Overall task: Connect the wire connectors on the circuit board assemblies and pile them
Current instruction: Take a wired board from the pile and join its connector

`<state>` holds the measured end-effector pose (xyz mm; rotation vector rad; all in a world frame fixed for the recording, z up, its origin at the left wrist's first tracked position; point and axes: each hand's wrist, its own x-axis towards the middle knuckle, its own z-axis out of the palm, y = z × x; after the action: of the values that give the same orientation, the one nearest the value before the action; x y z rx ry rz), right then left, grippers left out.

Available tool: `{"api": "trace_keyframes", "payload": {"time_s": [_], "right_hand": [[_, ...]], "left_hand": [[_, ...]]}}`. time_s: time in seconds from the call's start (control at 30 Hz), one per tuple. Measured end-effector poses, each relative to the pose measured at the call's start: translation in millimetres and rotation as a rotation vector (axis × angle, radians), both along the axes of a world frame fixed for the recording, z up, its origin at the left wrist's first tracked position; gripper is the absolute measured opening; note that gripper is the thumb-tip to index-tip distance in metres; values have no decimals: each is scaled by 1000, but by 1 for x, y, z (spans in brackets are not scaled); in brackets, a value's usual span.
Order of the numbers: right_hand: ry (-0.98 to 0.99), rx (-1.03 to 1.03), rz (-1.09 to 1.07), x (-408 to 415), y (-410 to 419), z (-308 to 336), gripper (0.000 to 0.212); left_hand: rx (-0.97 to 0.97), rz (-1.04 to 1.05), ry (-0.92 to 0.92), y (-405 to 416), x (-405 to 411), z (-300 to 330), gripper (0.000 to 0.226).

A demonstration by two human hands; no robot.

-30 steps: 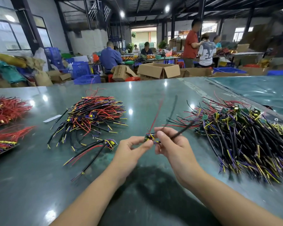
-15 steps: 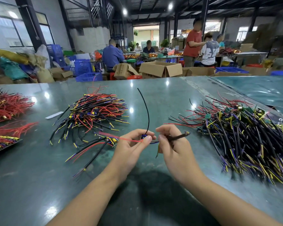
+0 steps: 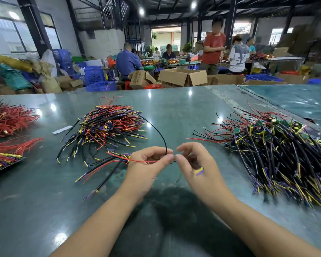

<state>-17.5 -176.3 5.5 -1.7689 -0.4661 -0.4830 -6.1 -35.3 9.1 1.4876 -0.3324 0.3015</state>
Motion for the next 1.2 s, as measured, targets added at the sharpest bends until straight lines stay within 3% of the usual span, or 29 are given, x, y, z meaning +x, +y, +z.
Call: {"api": "trace_keyframes", "payload": {"time_s": [0.1,0.17,0.27,0.4,0.47,0.5,0.63,0.8,0.97,1.2], "right_hand": [[202,41,41,1,-4,0,2],[266,95,130,2,-2,-2,8],[242,150,192,4,0,-2,14],[193,160,183,7,-1,-1,15],[233,211,209,6,0,-1,11],[261,240,229,5,1,0,6],[355,219,264,0,-2,5,26],[390,232,238,2,-3,4,3],[410,331,173,6,-8,5,9],[406,247,177,4,-8,4,4]], "left_hand": [[-19,-52,21,-1,-3,0,14],[-53,-45,38,-1,-3,0,18],[-82,-5,88,3,0,1,20],[-139,-88,128,7,3,1,15],[-147,-132,118,9,4,0,24],[-131,-151,110,10,5,0,26],[-69,-164,108,9,1,0,32],[87,-72,43,9,2,3,46],[162,-46,-21,17,6,4,37],[285,-57,-44,18,8,-2,37]]}}
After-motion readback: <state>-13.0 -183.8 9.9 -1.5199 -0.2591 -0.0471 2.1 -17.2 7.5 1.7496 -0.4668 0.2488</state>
